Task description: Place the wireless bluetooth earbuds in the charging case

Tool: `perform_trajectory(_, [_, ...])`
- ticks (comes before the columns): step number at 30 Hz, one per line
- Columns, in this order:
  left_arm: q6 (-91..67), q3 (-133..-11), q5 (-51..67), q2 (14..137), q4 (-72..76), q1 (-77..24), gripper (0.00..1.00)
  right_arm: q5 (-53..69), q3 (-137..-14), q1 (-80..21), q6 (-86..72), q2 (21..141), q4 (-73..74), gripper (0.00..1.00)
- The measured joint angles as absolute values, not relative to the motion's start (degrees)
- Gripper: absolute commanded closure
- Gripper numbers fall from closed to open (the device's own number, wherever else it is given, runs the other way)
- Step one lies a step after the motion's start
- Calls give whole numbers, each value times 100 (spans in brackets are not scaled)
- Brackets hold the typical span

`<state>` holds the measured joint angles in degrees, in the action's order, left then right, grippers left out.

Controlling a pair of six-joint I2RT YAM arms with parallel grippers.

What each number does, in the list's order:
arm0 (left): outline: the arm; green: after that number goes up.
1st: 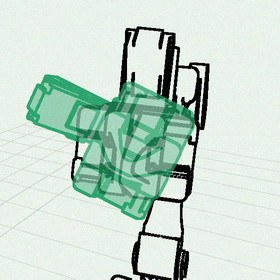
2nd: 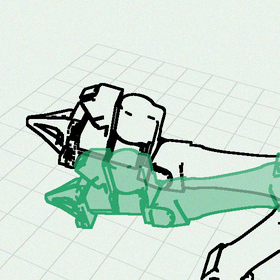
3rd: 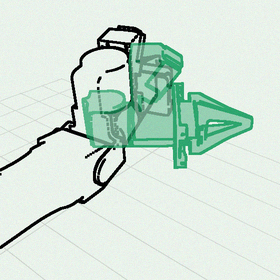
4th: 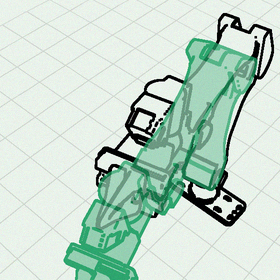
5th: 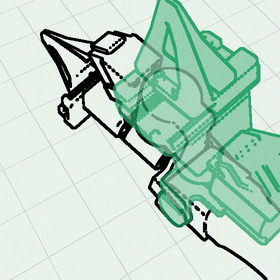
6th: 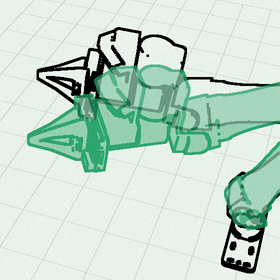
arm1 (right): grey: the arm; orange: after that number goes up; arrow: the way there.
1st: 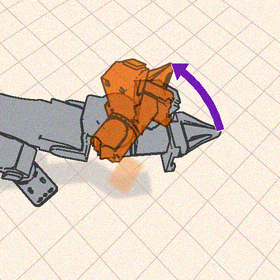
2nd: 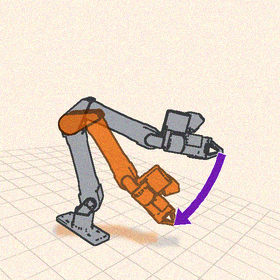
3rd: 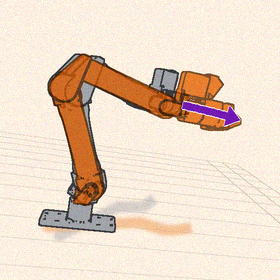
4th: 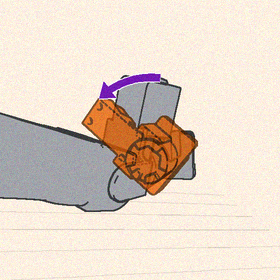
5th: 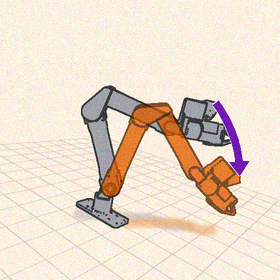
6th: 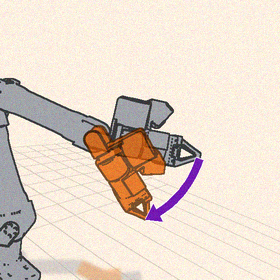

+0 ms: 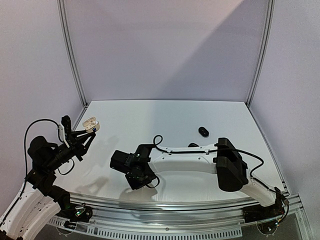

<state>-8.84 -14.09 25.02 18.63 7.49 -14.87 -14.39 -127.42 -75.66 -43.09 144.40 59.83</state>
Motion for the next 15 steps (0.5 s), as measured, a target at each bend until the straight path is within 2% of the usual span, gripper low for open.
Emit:
perform_trajectory(8, [-884, -1409, 2460, 1863, 749, -1487, 100, -1466, -12300, -7441, -4346, 14040, 5686, 100])
perform_trajectory(15, [-884, -1409, 2397, 1863, 746, -1487, 100, -1782, -12280, -7332, -4211, 13227, 5006, 100])
